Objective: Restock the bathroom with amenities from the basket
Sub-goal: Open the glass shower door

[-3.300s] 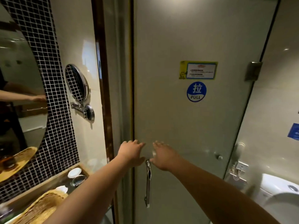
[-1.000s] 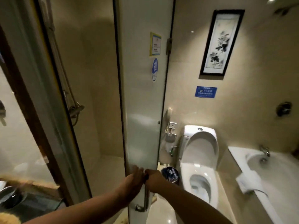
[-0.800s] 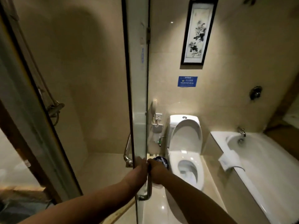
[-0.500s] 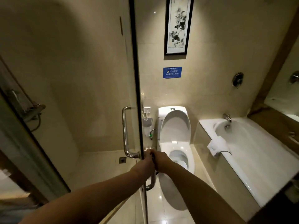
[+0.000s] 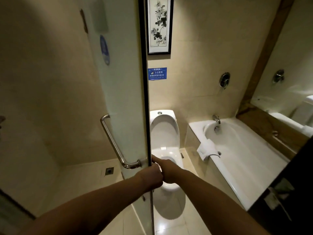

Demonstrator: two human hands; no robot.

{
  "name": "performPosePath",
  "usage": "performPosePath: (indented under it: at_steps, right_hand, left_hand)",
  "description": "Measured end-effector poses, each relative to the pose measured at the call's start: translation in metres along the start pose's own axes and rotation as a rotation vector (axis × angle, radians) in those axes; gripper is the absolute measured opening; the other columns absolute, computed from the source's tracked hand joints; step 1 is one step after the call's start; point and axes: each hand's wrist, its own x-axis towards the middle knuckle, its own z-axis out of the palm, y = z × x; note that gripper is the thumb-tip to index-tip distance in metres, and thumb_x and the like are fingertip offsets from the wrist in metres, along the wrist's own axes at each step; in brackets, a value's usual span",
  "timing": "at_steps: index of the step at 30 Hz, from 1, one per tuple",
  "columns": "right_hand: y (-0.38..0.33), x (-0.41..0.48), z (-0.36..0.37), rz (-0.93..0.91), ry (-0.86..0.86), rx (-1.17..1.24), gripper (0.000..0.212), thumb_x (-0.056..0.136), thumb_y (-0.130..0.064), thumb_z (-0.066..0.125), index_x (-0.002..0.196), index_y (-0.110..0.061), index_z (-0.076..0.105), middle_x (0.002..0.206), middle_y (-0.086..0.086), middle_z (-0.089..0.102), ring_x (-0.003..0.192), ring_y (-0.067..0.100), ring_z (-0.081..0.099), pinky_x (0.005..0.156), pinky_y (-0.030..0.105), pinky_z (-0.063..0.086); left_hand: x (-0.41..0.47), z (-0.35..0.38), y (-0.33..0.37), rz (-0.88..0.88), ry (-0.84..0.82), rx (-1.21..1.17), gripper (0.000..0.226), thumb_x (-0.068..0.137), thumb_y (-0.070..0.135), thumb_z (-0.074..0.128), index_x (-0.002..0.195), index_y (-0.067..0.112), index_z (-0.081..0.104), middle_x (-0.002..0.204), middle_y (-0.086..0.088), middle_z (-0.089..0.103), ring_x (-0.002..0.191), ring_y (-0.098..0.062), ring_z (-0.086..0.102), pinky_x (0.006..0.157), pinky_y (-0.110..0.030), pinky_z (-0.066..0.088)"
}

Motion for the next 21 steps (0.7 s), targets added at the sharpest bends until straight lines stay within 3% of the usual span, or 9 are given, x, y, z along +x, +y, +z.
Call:
performPosePath:
  at_steps: [3,8,10,13,15,16,18,19,21]
  right_hand:
    - [0.024,-0.01,-0.017,-0.006,-0.022,0.094,0.072,0.085,-0.004,0.06,0.151,-0.023,0.038,0.127,0.007,0.063,0.114,0.026,0.059,0.098,0.036,0.047]
    - [0.061,-0.02,-0.031,-0.005,0.075,0.173,0.066,0.078,0.011,0.048,0.142,-0.008,0.048,0.13,0.013,0.062,0.123,0.028,0.056,0.101,0.03,0.043]
    - [0.068,-0.024,-0.037,-0.002,0.094,0.163,0.082,0.078,0.012,0.046,0.154,-0.013,0.027,0.136,0.014,0.058,0.127,0.027,0.053,0.104,0.024,0.038]
    - [0.08,-0.028,-0.044,0.028,0.122,0.251,0.1,0.081,0.008,0.049,0.157,-0.027,-0.007,0.134,0.011,0.056,0.12,0.026,0.057,0.099,0.036,0.048]
    - [0.079,-0.032,-0.047,-0.002,0.198,0.337,0.106,0.082,0.007,0.052,0.153,-0.034,-0.014,0.151,0.006,0.039,0.134,0.021,0.046,0.105,0.031,0.043]
    - [0.076,-0.034,-0.049,-0.035,0.25,0.339,0.107,0.081,0.007,0.053,0.152,-0.037,-0.015,0.159,0.003,0.024,0.14,0.021,0.037,0.106,0.028,0.039]
    - [0.071,-0.037,-0.049,-0.106,0.41,0.154,0.107,0.082,0.002,0.054,0.153,-0.039,-0.014,0.165,-0.002,-0.011,0.141,0.027,0.035,0.096,0.035,0.049]
    - [0.068,-0.037,-0.049,-0.131,0.506,-0.046,0.104,0.082,-0.003,0.056,0.155,-0.034,-0.011,0.164,0.002,-0.019,0.142,0.033,0.033,0.091,0.038,0.051]
    - [0.064,-0.035,-0.045,-0.203,0.597,-0.443,0.094,0.086,-0.019,0.058,0.158,-0.018,-0.002,0.164,0.014,-0.014,0.151,0.037,0.008,0.109,0.046,0.038]
  left_hand:
    - [0.026,-0.01,-0.01,0.015,0.047,-0.006,0.025,0.09,0.009,0.056,0.109,0.018,0.068,0.108,0.0,0.071,0.096,-0.03,0.067,0.085,-0.048,0.051]
    - [0.068,-0.026,-0.028,0.152,0.075,0.111,0.027,0.095,0.003,0.046,0.11,0.017,0.065,0.114,0.004,0.068,0.107,-0.02,0.062,0.09,-0.033,0.047]
    - [0.077,-0.033,-0.038,0.178,0.097,0.157,0.029,0.096,0.006,0.044,0.113,0.017,0.065,0.116,0.002,0.068,0.11,-0.021,0.06,0.097,-0.036,0.046]
    - [0.092,-0.04,-0.052,0.19,0.051,0.113,0.031,0.098,0.01,0.042,0.114,0.021,0.066,0.113,0.005,0.068,0.108,-0.019,0.06,0.101,-0.034,0.042]
    - [0.1,-0.037,-0.052,0.145,0.116,0.08,0.03,0.101,0.014,0.042,0.124,0.018,0.061,0.118,0.004,0.066,0.114,-0.02,0.057,0.107,-0.035,0.037]
    - [0.104,-0.034,-0.047,0.043,0.155,-0.142,0.033,0.101,0.014,0.043,0.131,0.013,0.056,0.124,-0.002,0.064,0.119,-0.023,0.055,0.107,-0.03,0.037]
    - [0.101,-0.025,-0.036,-0.113,0.295,-0.481,0.038,0.101,0.012,0.043,0.138,0.011,0.052,0.134,-0.006,0.06,0.128,-0.021,0.049,0.102,-0.017,0.037]
    - [0.097,-0.02,-0.03,-0.169,0.355,-0.502,0.039,0.101,0.013,0.041,0.137,0.014,0.054,0.138,-0.003,0.058,0.135,-0.019,0.043,0.108,-0.02,0.033]
    - [0.092,0.002,-0.011,-0.244,0.37,-0.526,0.043,0.097,0.012,0.048,0.141,0.012,0.05,0.149,-0.007,0.046,0.146,-0.025,0.025,0.119,-0.037,0.02]
